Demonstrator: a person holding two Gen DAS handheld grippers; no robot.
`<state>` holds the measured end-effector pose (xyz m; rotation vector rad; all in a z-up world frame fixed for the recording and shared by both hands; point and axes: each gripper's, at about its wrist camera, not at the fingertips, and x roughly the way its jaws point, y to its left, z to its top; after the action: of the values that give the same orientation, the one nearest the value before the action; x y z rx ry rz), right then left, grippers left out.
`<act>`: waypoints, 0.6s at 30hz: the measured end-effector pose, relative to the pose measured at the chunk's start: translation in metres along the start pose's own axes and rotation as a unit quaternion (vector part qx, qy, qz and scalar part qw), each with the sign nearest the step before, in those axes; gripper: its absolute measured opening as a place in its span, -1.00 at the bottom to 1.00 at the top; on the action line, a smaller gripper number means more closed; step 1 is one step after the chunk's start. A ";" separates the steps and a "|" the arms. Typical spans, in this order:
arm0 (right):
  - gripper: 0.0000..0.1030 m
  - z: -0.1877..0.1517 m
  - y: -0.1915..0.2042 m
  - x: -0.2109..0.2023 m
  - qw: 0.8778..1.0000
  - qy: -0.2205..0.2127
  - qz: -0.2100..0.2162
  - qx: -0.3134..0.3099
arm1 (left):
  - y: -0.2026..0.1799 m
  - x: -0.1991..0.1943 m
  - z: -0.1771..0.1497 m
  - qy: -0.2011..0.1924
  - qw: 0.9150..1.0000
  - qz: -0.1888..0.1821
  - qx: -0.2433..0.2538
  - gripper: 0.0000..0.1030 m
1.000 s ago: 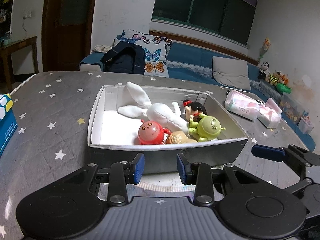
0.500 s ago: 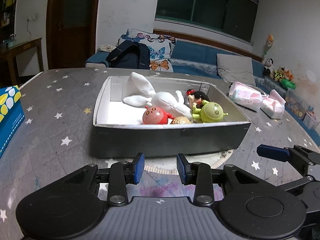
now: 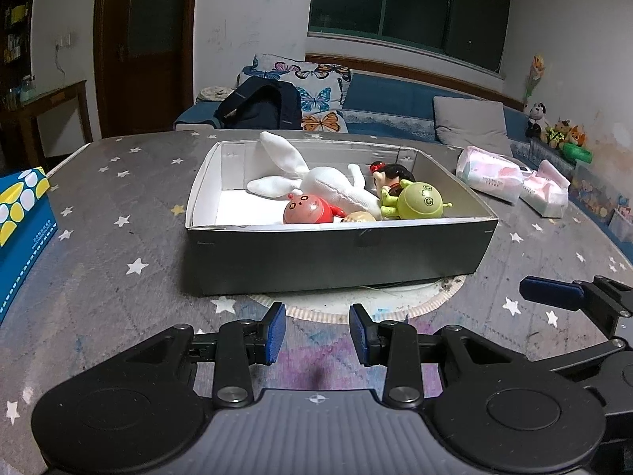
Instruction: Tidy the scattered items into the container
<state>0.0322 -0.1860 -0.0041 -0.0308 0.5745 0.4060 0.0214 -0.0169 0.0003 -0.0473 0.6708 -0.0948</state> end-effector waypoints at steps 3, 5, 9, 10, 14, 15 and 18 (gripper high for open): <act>1.00 -0.002 -0.001 -0.001 1.000 0.002 -0.001 0.002 | -0.002 0.000 -0.001 0.001 1.000 0.003 0.002 -0.27; 1.00 -0.003 -0.001 -0.002 1.000 0.001 -0.002 0.002 | -0.003 -0.001 -0.001 0.001 1.000 0.006 0.004 -0.27; 1.00 -0.004 0.000 -0.005 1.000 -0.001 -0.003 0.001 | -0.005 -0.003 -0.003 -0.001 1.000 0.009 0.006 -0.27; 1.00 -0.004 0.000 -0.006 1.000 -0.001 -0.004 0.000 | -0.006 -0.003 -0.003 -0.001 1.000 0.009 0.007 -0.27; 1.00 -0.005 0.001 -0.007 1.000 -0.002 -0.008 -0.002 | -0.008 -0.005 -0.004 -0.002 1.000 0.010 0.009 -0.27; 1.00 -0.005 0.001 -0.007 1.000 -0.002 -0.008 -0.002 | -0.008 -0.005 -0.004 -0.002 1.000 0.010 0.011 -0.27; 1.00 -0.006 0.003 -0.008 1.000 -0.001 -0.009 -0.005 | -0.009 -0.006 -0.006 -0.003 1.000 0.012 0.013 -0.27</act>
<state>0.0217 -0.1876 -0.0043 -0.0442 0.5696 0.3916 0.0123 -0.0257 0.0007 -0.0146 0.6649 -0.0796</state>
